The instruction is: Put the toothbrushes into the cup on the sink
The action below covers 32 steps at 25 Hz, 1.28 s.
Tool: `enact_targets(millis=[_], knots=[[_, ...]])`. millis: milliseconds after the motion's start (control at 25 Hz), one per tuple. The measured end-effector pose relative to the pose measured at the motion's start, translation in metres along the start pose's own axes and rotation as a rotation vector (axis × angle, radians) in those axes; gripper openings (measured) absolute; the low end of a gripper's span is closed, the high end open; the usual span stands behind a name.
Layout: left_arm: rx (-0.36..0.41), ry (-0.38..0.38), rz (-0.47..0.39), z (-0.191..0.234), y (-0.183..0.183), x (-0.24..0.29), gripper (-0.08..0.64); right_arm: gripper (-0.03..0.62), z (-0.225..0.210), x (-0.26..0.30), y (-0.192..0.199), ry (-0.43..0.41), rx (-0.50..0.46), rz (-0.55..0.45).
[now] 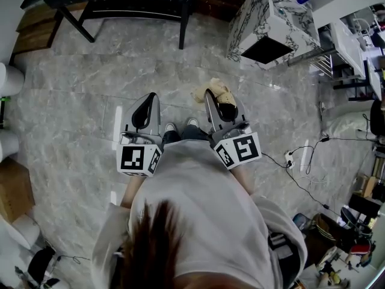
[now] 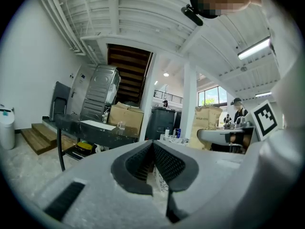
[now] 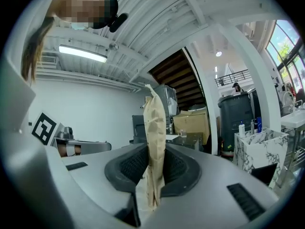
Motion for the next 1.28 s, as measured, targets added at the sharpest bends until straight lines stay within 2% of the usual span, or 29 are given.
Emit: enact_targets(millis=[160,400,720,1280], knots=[[-0.011,0.003,0.024,0.006,0.014,-0.003,0.009,0.057,-0.003,0.0,0.01,0.051,0.027,0.026],[-0.037,0.011,0.054,0.007,0.02,0.005,0.009,0.057,-0.013,0.004,0.015,0.063,0.048,0.057],[-0.061,-0.047,0.068,0.027,0.014,0.04,0.009,0.057,-0.043,0.045,0.014,0.012,0.056,0.086],[-0.041,-0.17,0.014,0.06,-0.039,0.127,0.009,0.057,-0.118,0.132,-0.013,-0.102,0.05,0.084]])
Point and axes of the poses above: the fingertips, and each gripper's own axes: x forward along the fingers, z to its left, y out of its underside, the point moved 1 cm from there along -x, backward along the fingers, and after that the axes turned 13 degrees about z, right-handed, at the moved point
